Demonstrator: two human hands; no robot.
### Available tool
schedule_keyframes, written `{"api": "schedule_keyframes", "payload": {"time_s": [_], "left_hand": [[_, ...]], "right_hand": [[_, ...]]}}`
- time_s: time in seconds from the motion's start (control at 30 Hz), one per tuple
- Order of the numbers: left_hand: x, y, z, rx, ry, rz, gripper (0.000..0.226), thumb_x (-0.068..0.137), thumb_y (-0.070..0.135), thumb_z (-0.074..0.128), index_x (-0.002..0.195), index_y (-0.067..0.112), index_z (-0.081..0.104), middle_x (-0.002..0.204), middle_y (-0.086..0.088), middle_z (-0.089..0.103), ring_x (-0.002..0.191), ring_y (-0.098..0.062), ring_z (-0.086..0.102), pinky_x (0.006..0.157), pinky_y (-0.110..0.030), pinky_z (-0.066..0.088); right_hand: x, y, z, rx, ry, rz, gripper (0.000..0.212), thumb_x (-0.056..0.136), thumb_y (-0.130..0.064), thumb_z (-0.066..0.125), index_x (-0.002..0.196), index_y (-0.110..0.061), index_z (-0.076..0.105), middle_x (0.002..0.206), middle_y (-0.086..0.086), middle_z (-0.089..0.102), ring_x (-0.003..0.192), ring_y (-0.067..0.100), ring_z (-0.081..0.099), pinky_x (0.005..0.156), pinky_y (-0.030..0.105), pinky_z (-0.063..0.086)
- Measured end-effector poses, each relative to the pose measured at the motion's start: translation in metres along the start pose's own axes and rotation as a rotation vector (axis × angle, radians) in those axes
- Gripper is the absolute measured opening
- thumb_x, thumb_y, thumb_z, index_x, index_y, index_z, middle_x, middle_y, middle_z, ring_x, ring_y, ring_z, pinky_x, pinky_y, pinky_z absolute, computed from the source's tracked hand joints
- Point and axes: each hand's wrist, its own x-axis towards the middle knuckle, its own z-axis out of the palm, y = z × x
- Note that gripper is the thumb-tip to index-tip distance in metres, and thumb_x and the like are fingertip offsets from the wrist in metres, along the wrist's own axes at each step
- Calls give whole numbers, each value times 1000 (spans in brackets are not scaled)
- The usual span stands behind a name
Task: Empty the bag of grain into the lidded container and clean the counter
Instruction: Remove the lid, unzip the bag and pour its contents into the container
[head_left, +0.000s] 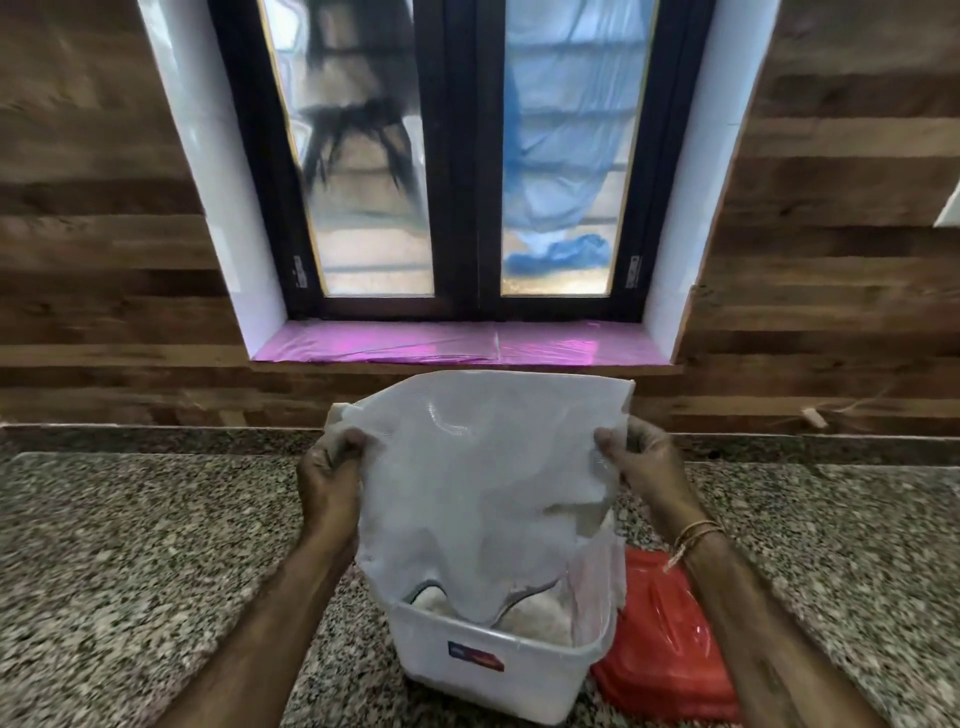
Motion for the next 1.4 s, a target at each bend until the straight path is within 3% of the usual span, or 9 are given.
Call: {"api": "schedule_keyframes", "payload": {"time_s": [0.17, 0.33, 0.47, 0.6, 0.8, 0.9, 1.03, 1.13, 1.4], "left_hand": [[-8, 0, -4, 45, -35, 11, 6, 95, 9, 66, 97, 7, 72, 97, -7, 72, 82, -16, 66, 67, -26, 55], [-33, -7, -15, 177, -219, -279, 53, 75, 19, 87, 122, 16, 63, 108, -3, 78, 94, -23, 76, 70, -35, 62], [-46, -26, -17, 298, 1, -249, 43, 74, 16, 88, 111, 12, 67, 100, -12, 77, 86, -33, 73, 65, -40, 59], [-52, -39, -9, 414, 212, -141, 48, 71, 28, 91, 109, 10, 68, 97, -10, 76, 85, -30, 74, 72, -45, 62], [-51, -41, -8, 325, 219, -160, 34, 80, 30, 85, 103, 9, 70, 92, -10, 76, 82, -30, 74, 70, -41, 61], [-50, -37, -9, 206, 92, -206, 39, 82, 31, 80, 110, 7, 69, 97, -14, 77, 87, -34, 75, 74, -45, 62], [-51, -28, -11, 169, -207, -265, 43, 80, 17, 79, 118, 4, 63, 104, -14, 78, 97, -33, 74, 81, -45, 61], [-53, -25, -10, 280, -224, -183, 31, 88, 7, 75, 116, 12, 67, 101, -7, 79, 93, -27, 76, 80, -45, 62], [-51, -29, -18, 512, -150, -123, 28, 92, 17, 72, 119, 22, 66, 99, 2, 78, 90, -20, 75, 77, -46, 63]], "right_hand": [[-14, 26, -14, -192, -114, 75, 9, 87, 3, 72, 93, -4, 73, 88, 6, 78, 83, 20, 71, 66, 25, 60], [-10, 33, -15, -157, 46, 9, 10, 85, 4, 74, 85, -5, 72, 76, 2, 76, 74, 21, 71, 69, 37, 58], [-19, 32, -15, -224, -182, 109, 25, 78, -2, 83, 100, -8, 72, 96, 9, 80, 84, 18, 77, 74, 37, 63], [-22, 39, -9, -610, 37, -11, 18, 73, -20, 86, 77, -25, 69, 78, -7, 75, 75, 16, 72, 66, 36, 56], [-25, 33, -2, -878, 71, -100, 28, 90, -34, 69, 115, -20, 67, 104, 11, 76, 98, 35, 71, 71, 34, 48], [-19, 38, 0, -700, -10, -115, 31, 94, -24, 64, 124, -17, 63, 108, 10, 75, 98, 33, 72, 79, 39, 58], [-18, 36, 14, -189, 14, 238, 23, 102, -23, 53, 124, -19, 59, 110, 12, 70, 85, 27, 71, 50, 34, 59], [-25, 30, 11, 31, -213, 414, 28, 100, -14, 60, 128, -10, 57, 113, 14, 67, 88, 27, 67, 63, 32, 63], [-14, 28, -1, -742, -209, 92, 33, 98, -14, 59, 131, -14, 58, 104, 11, 72, 86, 32, 71, 65, 29, 57]]}}
